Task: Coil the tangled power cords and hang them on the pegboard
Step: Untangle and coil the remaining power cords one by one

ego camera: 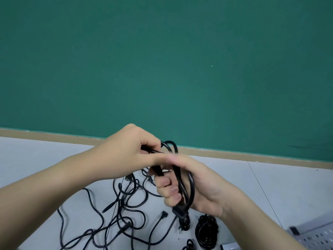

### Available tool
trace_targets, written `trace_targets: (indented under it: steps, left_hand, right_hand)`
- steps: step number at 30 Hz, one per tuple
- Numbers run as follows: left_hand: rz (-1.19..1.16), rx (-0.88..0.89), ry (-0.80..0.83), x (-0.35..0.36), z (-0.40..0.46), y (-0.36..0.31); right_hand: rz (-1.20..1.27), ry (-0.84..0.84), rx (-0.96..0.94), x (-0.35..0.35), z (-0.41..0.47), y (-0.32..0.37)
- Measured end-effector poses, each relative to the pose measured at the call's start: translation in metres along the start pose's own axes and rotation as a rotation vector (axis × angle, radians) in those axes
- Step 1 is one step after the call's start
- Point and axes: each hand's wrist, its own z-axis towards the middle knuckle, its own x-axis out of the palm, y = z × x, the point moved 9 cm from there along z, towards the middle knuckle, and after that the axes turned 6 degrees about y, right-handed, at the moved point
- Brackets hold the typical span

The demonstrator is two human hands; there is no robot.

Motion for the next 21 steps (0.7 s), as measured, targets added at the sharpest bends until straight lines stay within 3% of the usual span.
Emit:
trace_targets:
  steps: [3,8,14,17,21]
  left_hand:
    - [0.173,-0.045,-0.079,-0.009,-0.002,0.008]
    - [0.156,-0.071,0.008,-0.004,-0.001,0.019]
    - [-0.012,-0.109,-0.153,-0.032,0.003,0.043]
    - [-0.08,-0.188,-0.177,-0.035,0.002,0.056]
    - [-0.308,-0.296,-0.065,0.001,0.008,0.069]
  right_hand:
    - [0.008,0.069,0.116,0.004,-0.003,-0.012]
    - [0.043,0.191,0.228,0.016,-0.002,-0.025]
    - [0.227,0.253,0.024,-0.003,-0.013,0.012]
    - [0.307,0.105,-0.119,-0.021,-0.014,0.029]
    - [0.397,-0.263,-0.344,-0.053,-0.01,0.035]
